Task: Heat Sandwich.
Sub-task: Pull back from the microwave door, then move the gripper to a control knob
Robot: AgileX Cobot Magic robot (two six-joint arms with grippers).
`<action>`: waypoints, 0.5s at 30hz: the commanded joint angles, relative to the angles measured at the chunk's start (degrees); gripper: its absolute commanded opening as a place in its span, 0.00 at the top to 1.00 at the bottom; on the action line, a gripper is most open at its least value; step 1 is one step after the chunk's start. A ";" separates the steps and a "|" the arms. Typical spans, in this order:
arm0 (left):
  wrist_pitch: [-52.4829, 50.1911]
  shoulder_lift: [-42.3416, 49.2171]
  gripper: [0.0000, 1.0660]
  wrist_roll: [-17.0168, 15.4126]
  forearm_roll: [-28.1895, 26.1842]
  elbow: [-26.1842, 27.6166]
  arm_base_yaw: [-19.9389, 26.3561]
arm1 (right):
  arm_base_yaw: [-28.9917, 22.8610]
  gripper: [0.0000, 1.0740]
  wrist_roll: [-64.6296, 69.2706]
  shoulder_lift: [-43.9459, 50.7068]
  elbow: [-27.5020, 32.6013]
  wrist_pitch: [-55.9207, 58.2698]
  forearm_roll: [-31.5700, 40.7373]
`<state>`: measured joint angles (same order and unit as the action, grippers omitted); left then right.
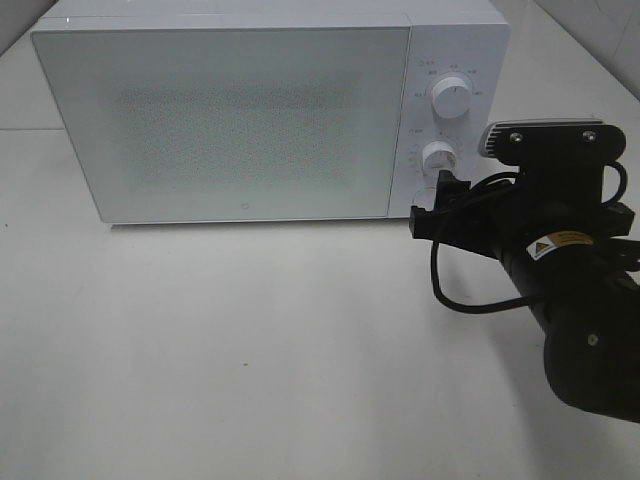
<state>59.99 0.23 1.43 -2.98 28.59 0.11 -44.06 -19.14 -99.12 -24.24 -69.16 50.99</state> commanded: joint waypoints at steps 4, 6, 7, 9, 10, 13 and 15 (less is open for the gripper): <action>-0.57 1.60 0.08 0.06 -0.11 -0.34 -0.23 | 2.23 0.29 0.74 -4.18 -4.18 -5.33 -2.23; -0.57 1.60 0.08 0.06 -0.11 -0.34 -0.23 | 3.21 0.29 1.60 -5.33 -5.56 -4.47 -2.81; -0.57 1.60 0.08 0.06 -0.11 -0.34 -0.23 | 3.72 0.29 2.01 -5.84 -6.19 -4.13 -3.32; -0.57 1.60 0.08 0.06 -0.11 -0.34 -0.23 | 4.18 0.29 2.12 -6.25 -6.65 -4.01 -4.07; -0.57 1.60 0.08 0.06 -0.11 -0.34 -0.23 | 4.98 0.29 2.12 -7.33 -7.85 -3.67 -5.21; -0.57 1.60 0.08 0.06 -0.11 -0.34 -0.23 | 5.90 0.29 2.12 -8.25 -8.94 -2.58 -5.84; -0.57 1.60 0.08 0.06 -0.11 -0.34 -0.23 | 6.65 0.29 2.12 -9.68 -10.54 -1.60 -6.82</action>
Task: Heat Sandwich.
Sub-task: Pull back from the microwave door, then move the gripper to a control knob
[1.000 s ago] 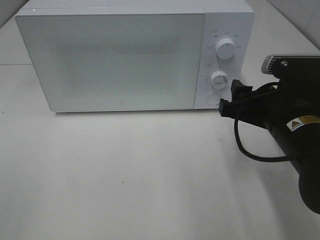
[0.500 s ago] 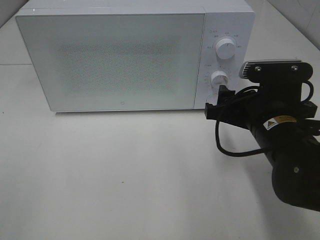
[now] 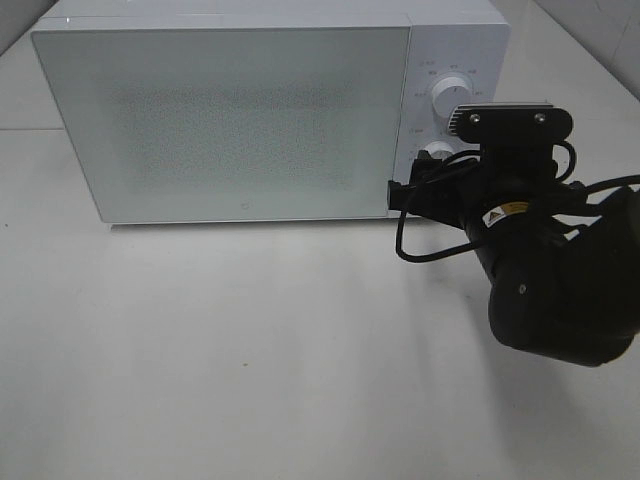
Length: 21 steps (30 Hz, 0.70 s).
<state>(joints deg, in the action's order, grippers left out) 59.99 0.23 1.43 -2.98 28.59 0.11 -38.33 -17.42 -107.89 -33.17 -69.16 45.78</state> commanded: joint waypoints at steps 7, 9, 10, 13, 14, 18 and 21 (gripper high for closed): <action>-0.57 1.60 0.08 0.06 -0.11 -0.34 -0.23 | 2.81 0.29 0.69 -2.92 -4.87 -0.69 -3.61; -0.57 1.60 0.08 0.06 -0.11 -0.34 -0.23 | 2.81 0.29 1.09 -3.78 -5.73 -0.17 -3.78; -0.57 1.60 0.08 0.11 -0.11 -0.34 -0.23 | 2.81 0.29 1.32 -4.24 -6.19 0.00 -3.90; -0.57 1.60 0.08 0.11 -0.11 -0.34 -0.23 | 2.81 0.29 1.43 -5.79 -7.39 0.34 -4.01; -0.57 1.60 0.08 0.11 -0.11 -0.34 -0.23 | 2.81 0.29 1.43 -6.42 -7.91 0.46 -4.07; -0.57 1.60 0.08 0.11 -0.11 -0.34 -0.23 | 2.98 0.29 1.49 -8.08 -9.40 0.52 -4.18; -0.57 1.60 0.08 0.11 -0.11 -0.34 -0.23 | 4.13 0.29 1.72 -9.22 -10.71 1.49 -4.64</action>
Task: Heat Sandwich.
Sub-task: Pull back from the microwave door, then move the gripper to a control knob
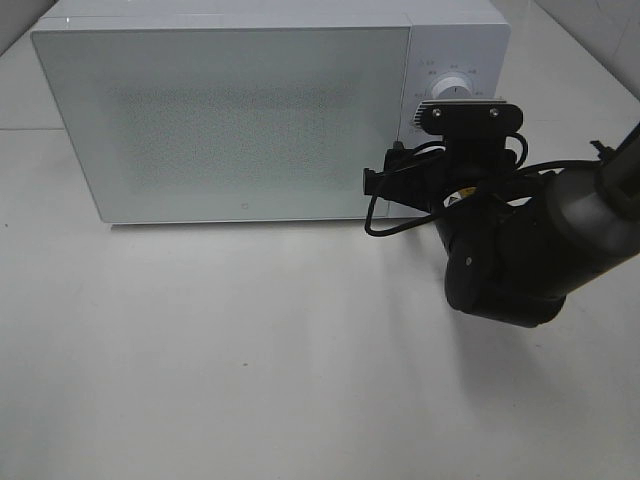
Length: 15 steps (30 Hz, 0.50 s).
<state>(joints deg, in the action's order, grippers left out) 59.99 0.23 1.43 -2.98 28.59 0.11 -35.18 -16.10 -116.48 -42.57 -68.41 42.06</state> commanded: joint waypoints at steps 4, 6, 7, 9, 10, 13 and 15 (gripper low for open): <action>-0.57 1.60 0.08 0.11 -0.11 -0.34 -0.23 | 1.72 0.29 0.40 -1.55 -2.35 0.80 -0.92; -0.57 1.60 0.08 0.11 -0.11 -0.34 -0.23 | 1.72 0.29 0.40 -1.66 -2.46 0.57 -0.86; -0.57 1.60 0.08 0.11 -0.11 -0.34 -0.23 | 1.72 0.29 0.40 -1.66 -2.46 0.57 -0.86; -0.57 1.60 0.08 0.11 -0.11 -0.34 -0.23 | 1.72 0.29 0.40 -1.66 -2.46 0.57 -0.92; -0.57 1.60 0.08 0.11 -0.11 -0.34 -0.23 | 1.55 0.29 0.40 -1.66 -2.46 0.57 -0.86; -0.57 1.60 0.08 0.11 -0.11 -0.34 -0.23 | 1.49 0.29 0.34 -1.26 -2.18 0.34 -0.80; -0.57 1.60 0.08 0.11 -0.11 -0.34 -0.23 | 1.49 0.29 0.29 -0.69 -1.49 -0.06 -0.69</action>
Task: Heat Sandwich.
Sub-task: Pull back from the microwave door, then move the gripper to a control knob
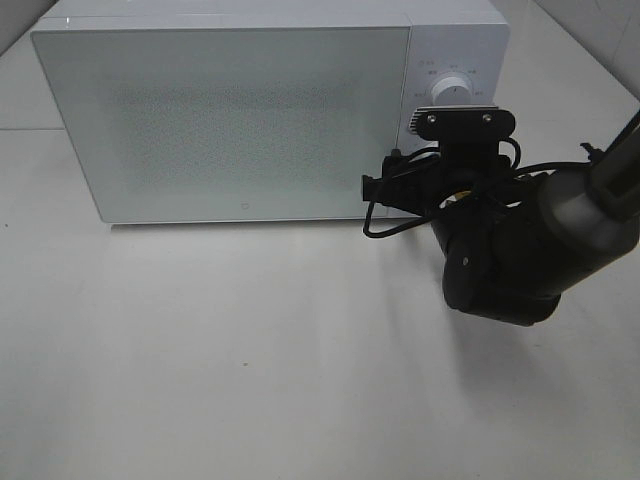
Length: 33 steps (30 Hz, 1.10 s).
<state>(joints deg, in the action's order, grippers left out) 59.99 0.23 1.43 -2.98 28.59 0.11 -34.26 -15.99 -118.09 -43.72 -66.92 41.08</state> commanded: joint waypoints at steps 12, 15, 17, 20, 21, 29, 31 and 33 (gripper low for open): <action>-0.57 1.60 0.08 0.11 -0.11 -0.34 -0.23 | -0.29 0.29 0.06 1.60 1.32 -2.12 1.20; -0.57 1.60 0.08 0.11 -0.11 -0.34 -0.23 | -0.29 0.29 0.06 1.60 1.32 -2.23 1.20; -0.57 1.60 0.08 0.11 -0.11 -0.34 -0.23 | -0.29 0.29 0.06 1.60 1.32 -2.23 1.20; -0.57 1.60 0.08 0.11 -0.11 -0.34 -0.23 | -0.92 0.33 0.06 1.60 1.32 -2.23 1.38; -0.57 1.60 0.08 0.11 -0.11 -0.34 -0.23 | -0.92 0.33 0.06 1.60 1.32 -2.23 1.38; -0.57 1.60 0.08 0.11 -0.11 -0.34 -0.23 | -1.95 0.62 0.06 1.78 1.32 -3.67 1.72; -0.57 1.60 0.08 0.11 -0.11 -0.34 -0.23 | -1.95 0.65 0.06 1.78 1.32 -3.90 1.72; -0.57 1.60 0.08 0.11 -0.11 -0.34 -0.23 | -1.89 0.73 0.06 1.78 1.32 -3.95 1.72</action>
<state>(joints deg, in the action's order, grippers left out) 59.99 0.23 1.43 -2.98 28.59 0.11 -35.98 -16.04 -117.23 -42.23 -69.16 44.52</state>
